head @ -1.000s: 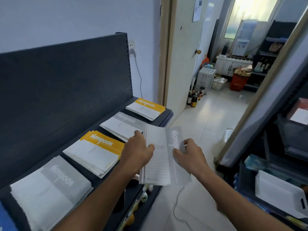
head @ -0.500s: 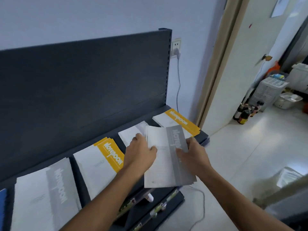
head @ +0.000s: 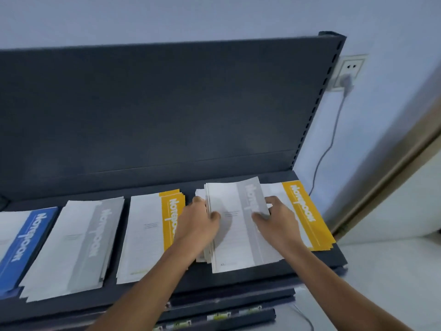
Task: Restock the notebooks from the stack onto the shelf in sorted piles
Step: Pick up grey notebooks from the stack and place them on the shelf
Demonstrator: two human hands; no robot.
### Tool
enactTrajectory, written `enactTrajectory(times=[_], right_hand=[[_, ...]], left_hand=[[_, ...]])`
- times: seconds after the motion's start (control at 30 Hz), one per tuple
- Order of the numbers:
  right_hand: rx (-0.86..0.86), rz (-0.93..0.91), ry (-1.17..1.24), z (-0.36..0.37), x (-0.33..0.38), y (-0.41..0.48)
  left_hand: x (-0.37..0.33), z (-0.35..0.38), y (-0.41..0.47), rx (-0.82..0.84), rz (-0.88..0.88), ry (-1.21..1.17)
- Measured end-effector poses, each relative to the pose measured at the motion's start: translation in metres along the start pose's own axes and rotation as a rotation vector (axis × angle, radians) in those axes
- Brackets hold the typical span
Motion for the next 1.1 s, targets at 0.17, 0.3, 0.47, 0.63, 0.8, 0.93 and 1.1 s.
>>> enactTrajectory(times=[0.17,0.3,0.47,0.63,0.8,0.93,1.1], right_hand=[[0.058,-0.05,-0.029,0.012,0.004,0.016],[0.042,-0.092,-0.112,0.018,0.008,0.022],[0.035,-0.157,-0.175,0.026,0.011,0.027],[0.073,-0.194,-0.19,0.036,0.009,0.029],[0.061,-0.251,-0.24,0.038,0.01,0.031],[0.069,-0.297,-0.303,0.035,0.012,0.032],[-0.033,-0.415,-0.358,0.023,0.029,0.026]], left_hand=[[0.006,0.002,0.009,-0.071,-0.031,0.014],[0.006,0.005,0.015,-0.095,-0.02,0.036],[0.009,0.011,0.018,-0.131,-0.003,0.088],[0.015,0.017,0.021,-0.165,0.016,0.133],[0.018,0.015,0.023,-0.17,0.049,0.166],[0.025,0.012,0.02,-0.169,0.064,0.194],[0.033,-0.002,0.017,-0.203,0.064,0.157]])
Point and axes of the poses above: each hand's wrist, its own y-axis towards the middle knuckle, its own z-axis out of the palm, x = y × z, the point moved 6 cm from there along y, towards the middle knuckle, and after that the axes turned 14 degrees about -x, right-handed, at the moved point
